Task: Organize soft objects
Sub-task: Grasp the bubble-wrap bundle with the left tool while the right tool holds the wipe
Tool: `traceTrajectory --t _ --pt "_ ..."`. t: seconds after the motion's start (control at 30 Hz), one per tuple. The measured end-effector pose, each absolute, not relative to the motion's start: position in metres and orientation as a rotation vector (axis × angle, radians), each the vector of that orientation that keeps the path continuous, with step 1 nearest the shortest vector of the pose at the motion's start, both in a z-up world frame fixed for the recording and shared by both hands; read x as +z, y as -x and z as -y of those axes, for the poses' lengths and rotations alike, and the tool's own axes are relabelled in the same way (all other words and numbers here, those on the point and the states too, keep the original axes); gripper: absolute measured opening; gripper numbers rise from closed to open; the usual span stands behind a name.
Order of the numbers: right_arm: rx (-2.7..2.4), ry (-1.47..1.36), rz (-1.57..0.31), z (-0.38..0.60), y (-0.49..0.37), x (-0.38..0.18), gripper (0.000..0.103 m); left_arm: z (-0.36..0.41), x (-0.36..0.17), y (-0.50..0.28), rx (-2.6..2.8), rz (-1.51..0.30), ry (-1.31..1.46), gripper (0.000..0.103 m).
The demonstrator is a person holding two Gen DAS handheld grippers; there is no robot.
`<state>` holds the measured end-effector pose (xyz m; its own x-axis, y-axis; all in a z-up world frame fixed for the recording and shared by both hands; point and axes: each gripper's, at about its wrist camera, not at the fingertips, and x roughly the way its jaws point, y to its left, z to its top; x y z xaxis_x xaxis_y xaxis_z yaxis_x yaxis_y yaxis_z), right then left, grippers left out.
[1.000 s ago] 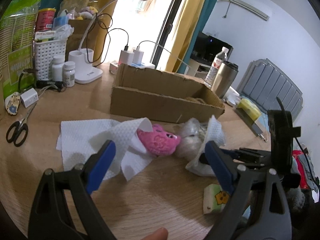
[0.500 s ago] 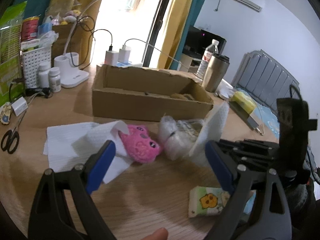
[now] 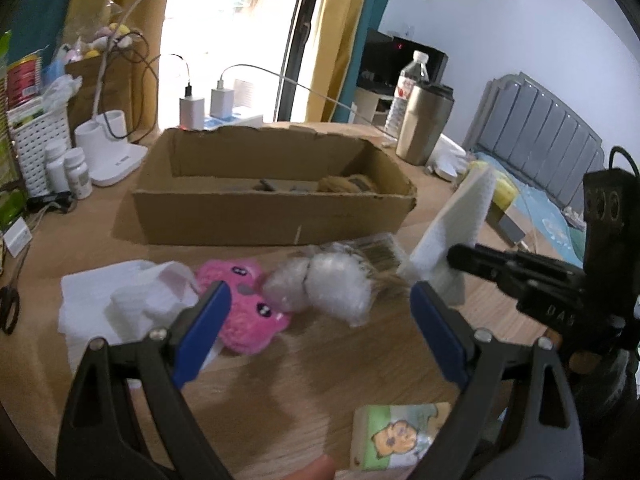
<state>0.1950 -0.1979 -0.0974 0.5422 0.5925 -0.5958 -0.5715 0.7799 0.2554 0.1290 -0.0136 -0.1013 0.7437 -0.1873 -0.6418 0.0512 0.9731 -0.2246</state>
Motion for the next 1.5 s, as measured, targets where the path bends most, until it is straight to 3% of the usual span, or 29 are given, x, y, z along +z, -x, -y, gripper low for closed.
traceTrajectory --t 0.77,0.8,0.9,1.03,1.5 --pt "0.658 -0.083 -0.756 0.221 -0.231 -0.118 0.011 0.030 -0.127 -0.179 -0.161 -0.819 0.158 0.091" --pt "0.658 -0.083 -0.756 0.221 -0.231 -0.118 0.011 0.031 -0.128 -0.180 -0.165 -0.825 0.157 0.090" --pt "0.655 -0.083 -0.756 0.221 -0.231 -0.118 0.011 0.029 -0.131 -0.181 -0.171 -0.828 0.169 0.073" --pt "0.655 -0.077 -0.758 0.220 -0.231 -0.118 0.011 0.029 -0.129 -0.179 -0.177 -0.821 0.153 0.065" --pt "0.641 -0.055 -0.715 0.219 -0.223 -0.102 0.011 0.021 -0.104 -0.166 -0.185 -0.742 0.155 0.063"
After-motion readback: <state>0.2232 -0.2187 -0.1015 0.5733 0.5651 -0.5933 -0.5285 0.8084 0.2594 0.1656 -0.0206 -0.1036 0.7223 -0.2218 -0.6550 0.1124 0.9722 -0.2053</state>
